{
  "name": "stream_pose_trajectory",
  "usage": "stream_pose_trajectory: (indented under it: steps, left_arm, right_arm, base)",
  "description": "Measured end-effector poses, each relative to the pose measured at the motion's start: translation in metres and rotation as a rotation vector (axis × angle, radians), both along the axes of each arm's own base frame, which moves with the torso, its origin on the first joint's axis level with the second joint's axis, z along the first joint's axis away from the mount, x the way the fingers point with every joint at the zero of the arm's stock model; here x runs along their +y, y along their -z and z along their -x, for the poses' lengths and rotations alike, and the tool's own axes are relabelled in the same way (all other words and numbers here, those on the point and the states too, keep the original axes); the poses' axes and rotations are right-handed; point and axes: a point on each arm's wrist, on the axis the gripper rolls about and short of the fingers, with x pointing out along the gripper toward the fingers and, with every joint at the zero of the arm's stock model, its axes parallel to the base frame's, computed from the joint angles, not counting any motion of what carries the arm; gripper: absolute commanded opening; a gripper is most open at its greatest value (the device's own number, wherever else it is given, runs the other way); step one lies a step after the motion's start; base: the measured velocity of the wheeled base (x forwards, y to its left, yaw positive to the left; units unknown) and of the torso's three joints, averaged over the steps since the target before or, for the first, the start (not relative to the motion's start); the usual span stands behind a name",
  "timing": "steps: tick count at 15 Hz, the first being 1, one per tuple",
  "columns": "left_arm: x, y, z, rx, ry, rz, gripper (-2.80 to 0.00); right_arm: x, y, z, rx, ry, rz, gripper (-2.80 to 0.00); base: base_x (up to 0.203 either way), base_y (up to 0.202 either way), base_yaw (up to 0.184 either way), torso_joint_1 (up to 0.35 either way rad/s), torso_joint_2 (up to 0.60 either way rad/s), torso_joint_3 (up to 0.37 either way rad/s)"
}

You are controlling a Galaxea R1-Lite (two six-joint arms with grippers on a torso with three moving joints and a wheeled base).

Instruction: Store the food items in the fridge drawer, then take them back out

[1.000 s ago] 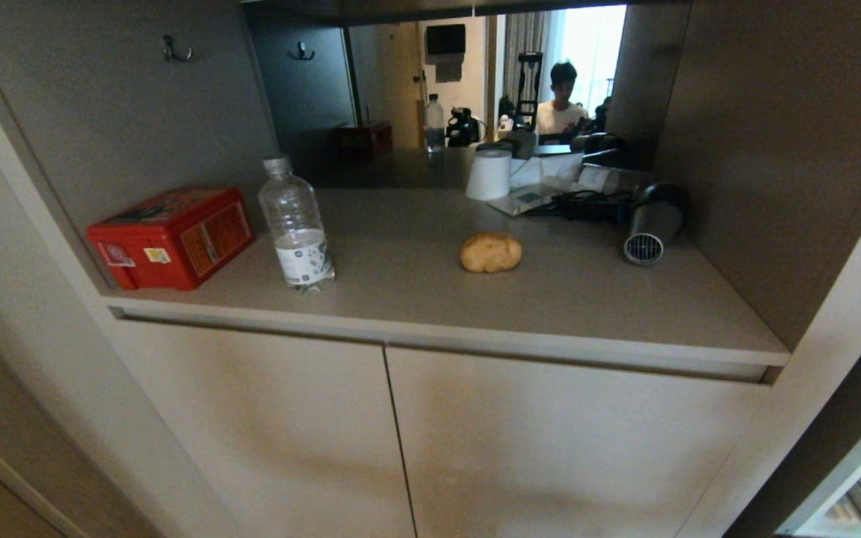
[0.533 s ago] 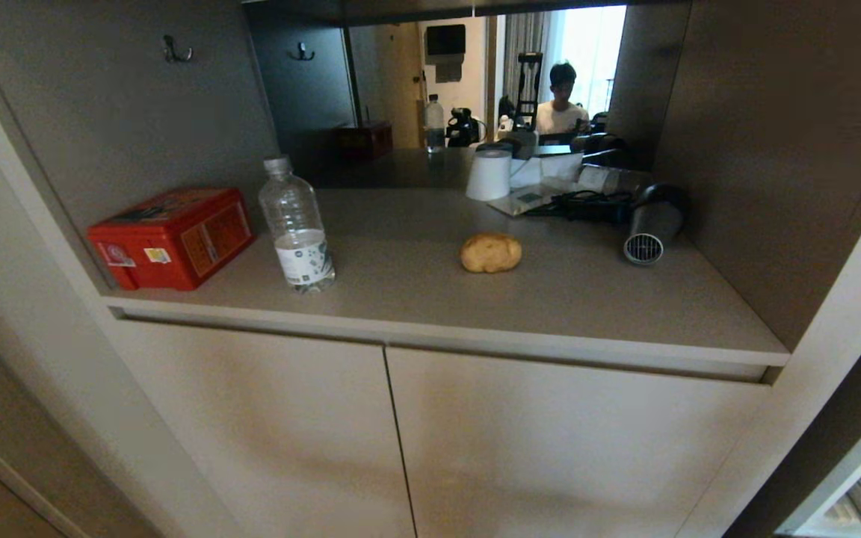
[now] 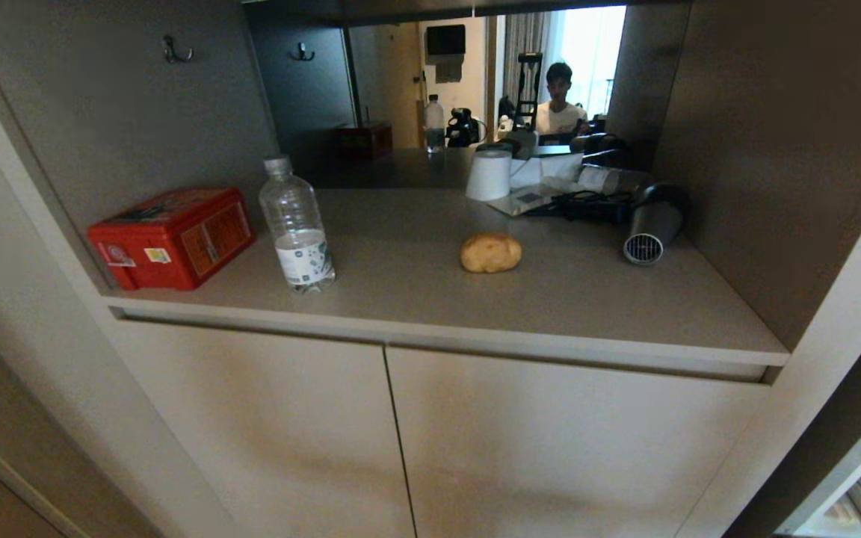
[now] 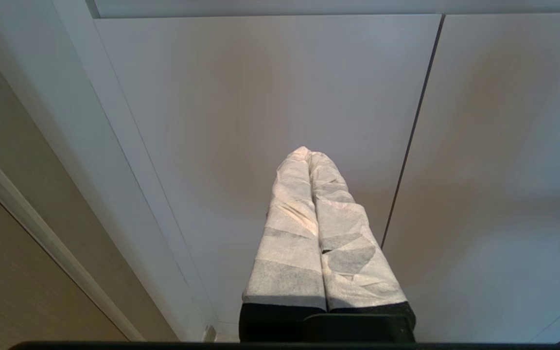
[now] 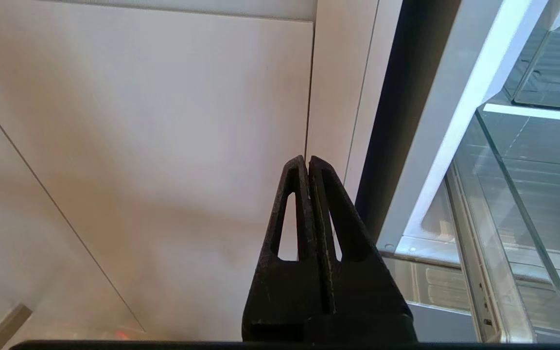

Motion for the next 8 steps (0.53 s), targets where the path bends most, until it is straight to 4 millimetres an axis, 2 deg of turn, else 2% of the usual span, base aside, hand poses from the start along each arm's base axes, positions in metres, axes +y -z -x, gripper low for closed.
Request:
stream_pose_trajectory:
  steps: [8]
  left_arm:
    - [0.0000,0.0000,0.0000,0.000,0.001,0.000,-2.80]
  right_arm:
    - [-0.0002,-0.0001,0.0001,-0.003,0.011,-0.049,-2.80]
  base:
    - [0.000,0.000,0.000,0.000,0.00,0.000]
